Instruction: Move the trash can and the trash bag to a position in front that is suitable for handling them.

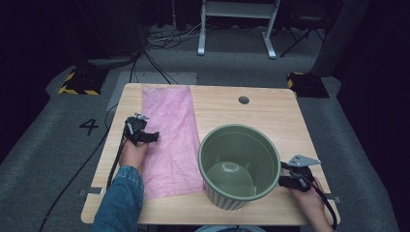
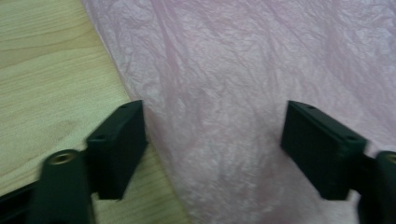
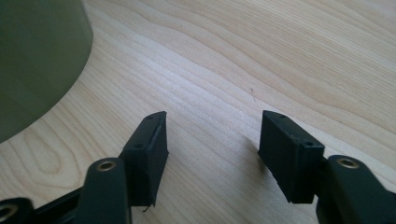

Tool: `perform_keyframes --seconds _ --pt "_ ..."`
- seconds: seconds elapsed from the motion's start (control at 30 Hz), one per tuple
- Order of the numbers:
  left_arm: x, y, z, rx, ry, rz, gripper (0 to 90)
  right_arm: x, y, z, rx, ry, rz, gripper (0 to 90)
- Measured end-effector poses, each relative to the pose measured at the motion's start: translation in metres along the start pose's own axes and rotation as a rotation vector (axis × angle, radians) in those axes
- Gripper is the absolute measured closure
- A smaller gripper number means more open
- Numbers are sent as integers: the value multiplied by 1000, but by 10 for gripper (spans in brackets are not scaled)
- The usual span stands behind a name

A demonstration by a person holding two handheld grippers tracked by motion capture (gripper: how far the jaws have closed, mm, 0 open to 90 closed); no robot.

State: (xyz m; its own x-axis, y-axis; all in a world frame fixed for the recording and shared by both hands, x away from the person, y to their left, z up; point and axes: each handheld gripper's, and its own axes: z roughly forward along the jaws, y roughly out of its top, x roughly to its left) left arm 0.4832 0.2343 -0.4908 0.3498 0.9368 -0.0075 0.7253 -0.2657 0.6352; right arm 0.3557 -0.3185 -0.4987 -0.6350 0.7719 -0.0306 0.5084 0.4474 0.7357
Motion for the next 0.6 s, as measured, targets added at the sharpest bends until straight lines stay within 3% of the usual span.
perform_keyframes --seconds 0.1,0.2,0.23,0.27,0.3,0.33,0.37,0.43,0.47,0.53,0.57,0.6 --pt "-6 2 -2 10 -11 19 494 -4 -4 1 -23 17 22 402" --pt "-10 2 -3 12 -7 11 563 -3 -5 0 -34 14 22 401" --pt "-10 1 -4 8 -11 7 693 -3 -5 0 -34 14 22 401" --pt "-11 0 -6 11 -12 19 693 -3 -5 0 -34 14 22 401" --pt "-12 -1 -6 6 -8 13 786 -3 -5 0 -34 15 22 400" --pt "-12 -2 -7 6 -2 17 786 -3 -5 0 -34 15 22 400" --pt "-13 -4 -8 -3 -5 28 861 -3 -5 1 -34 15 23 400" --pt "-8 -9 -9 -33 -77 -24 889 -4 -5 1 -35 17 23 400" --pt "-8 -9 -9 -33 -77 -24 891 -4 -5 1 -35 17 23 400" --pt "-2 -14 -9 -48 -145 -82 891 -5 -5 1 -35 15 23 401" --pt "2 -18 -13 -85 -198 -121 892 -5 -5 1 -35 16 24 401" --pt "2 -18 -13 -85 -198 -121 892 -5 -5 2 -35 13 25 401"
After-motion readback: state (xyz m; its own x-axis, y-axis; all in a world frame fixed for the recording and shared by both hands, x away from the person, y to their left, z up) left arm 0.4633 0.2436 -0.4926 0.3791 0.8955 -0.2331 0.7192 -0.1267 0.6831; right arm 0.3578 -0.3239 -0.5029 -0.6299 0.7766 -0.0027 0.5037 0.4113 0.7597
